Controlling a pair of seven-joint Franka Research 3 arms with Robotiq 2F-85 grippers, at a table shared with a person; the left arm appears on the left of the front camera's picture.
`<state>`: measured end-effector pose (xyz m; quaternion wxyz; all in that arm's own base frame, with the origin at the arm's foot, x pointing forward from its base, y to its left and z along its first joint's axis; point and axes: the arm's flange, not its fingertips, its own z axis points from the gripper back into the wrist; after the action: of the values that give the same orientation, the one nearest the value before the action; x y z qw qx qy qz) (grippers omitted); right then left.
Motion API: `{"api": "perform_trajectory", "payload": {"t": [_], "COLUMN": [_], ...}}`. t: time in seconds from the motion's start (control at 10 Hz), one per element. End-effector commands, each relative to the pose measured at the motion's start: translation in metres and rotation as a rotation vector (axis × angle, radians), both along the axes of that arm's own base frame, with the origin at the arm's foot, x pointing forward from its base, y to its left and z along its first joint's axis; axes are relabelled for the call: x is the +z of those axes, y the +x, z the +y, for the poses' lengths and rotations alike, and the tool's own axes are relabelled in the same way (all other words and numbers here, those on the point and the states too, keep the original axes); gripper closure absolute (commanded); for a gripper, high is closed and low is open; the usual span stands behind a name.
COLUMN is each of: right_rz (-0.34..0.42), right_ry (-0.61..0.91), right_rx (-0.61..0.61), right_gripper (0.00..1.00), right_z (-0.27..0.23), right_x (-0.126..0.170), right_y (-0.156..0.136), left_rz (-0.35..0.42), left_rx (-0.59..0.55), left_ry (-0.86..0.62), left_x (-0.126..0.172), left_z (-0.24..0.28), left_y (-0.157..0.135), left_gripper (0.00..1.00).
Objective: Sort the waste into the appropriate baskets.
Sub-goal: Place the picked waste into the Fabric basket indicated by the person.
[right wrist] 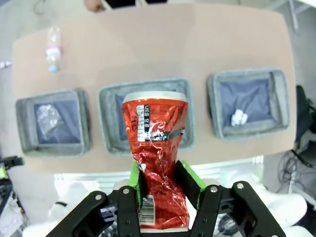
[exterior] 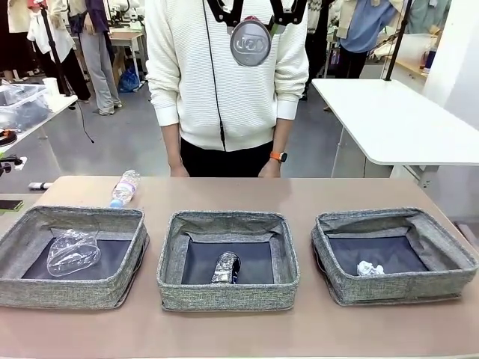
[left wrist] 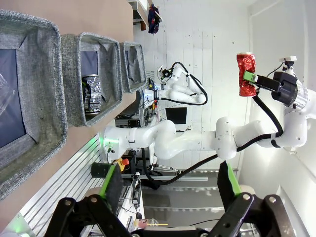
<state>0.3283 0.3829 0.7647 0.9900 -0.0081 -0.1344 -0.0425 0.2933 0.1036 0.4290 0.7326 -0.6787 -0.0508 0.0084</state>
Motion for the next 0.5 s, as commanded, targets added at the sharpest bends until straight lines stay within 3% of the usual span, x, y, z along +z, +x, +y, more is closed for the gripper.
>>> {"api": "perform_trajectory", "payload": {"t": [0.0,0.4], "right_rz": [-0.005,-0.005], "right_ry": [-0.004,-0.004], "right_rx": [-0.007,-0.007], "right_gripper": [0.64,0.64], "right_z": [-0.0027,-0.0027], "right_x": [0.0028,0.0028], "right_y": [-0.0024,-0.0024], "left_rz": [0.0,0.0], "left_rx": [0.0,0.0], "left_ry": [-0.002,-0.002], "left_x": [0.0016,0.0016], "left_z": [-0.0004,-0.0004], "left_y": [-0.0031,-0.0031], "left_gripper": [0.0,0.0]}}
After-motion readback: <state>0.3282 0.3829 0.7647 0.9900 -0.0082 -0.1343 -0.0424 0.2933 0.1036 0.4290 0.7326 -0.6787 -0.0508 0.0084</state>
